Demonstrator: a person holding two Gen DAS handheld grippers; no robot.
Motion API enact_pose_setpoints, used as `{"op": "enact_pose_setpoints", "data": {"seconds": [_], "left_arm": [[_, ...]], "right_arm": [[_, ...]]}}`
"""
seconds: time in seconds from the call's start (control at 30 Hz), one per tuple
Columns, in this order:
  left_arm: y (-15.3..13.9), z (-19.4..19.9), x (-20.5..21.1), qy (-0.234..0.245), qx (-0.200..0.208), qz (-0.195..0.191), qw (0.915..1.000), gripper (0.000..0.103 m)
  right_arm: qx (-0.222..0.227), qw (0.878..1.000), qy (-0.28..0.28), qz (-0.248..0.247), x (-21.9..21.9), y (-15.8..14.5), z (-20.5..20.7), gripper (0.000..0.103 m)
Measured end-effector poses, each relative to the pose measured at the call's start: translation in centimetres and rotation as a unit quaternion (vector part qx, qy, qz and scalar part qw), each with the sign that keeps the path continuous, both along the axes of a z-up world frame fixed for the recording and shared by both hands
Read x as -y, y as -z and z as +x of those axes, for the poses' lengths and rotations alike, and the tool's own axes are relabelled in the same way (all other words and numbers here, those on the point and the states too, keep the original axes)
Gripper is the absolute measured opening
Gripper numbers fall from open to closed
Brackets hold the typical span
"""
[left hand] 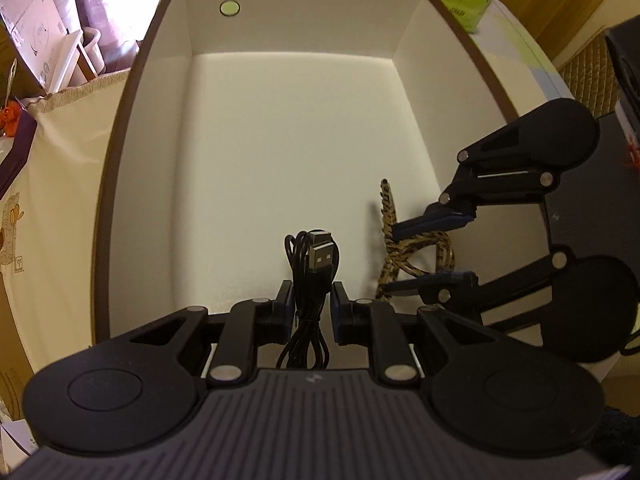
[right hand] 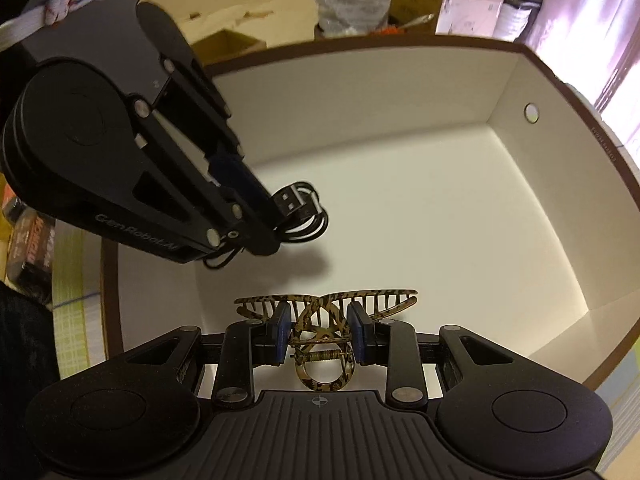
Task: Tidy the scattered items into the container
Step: 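Lower the cable and claw clip into the box and open both tools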
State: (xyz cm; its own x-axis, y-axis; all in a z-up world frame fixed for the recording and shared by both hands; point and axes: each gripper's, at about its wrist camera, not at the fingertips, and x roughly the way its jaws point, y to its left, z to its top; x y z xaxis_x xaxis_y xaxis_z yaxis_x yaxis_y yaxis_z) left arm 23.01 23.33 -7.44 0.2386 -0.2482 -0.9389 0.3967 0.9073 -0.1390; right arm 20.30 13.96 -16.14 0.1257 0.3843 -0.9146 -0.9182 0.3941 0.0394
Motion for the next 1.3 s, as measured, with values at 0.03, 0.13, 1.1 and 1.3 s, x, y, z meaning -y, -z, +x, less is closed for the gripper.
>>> {"op": "enact_pose_setpoints", "data": {"seconds": [0.03,0.13,1.1,1.3], "left_arm": [[0.2,0.1,0.1,0.001,-0.003,0.003,1.0,0.015],[0.7,0.1,0.2,0.003,-0.009,0.012,0.9999,0.015],[-5.3,-1.8,0.3,-0.013,0.083,0.034,0.9959,0.078],[-7.7,-4.3,0.8,-0.026,0.124,0.034,0.9914,0.083]], "right_arm": [[-0.001,1.0,0.001,-0.004,-0.2,0.1,0.1,0.033],[-0.007,1.0,0.014,-0.004,0.1,0.4,0.6,0.033],[0.092,0.987,0.087,0.101,2.3,-7.2,-5.8,0.103],[0.102,0.977,0.122,0.142,5.2,-10.1,-8.7,0.103]]}}
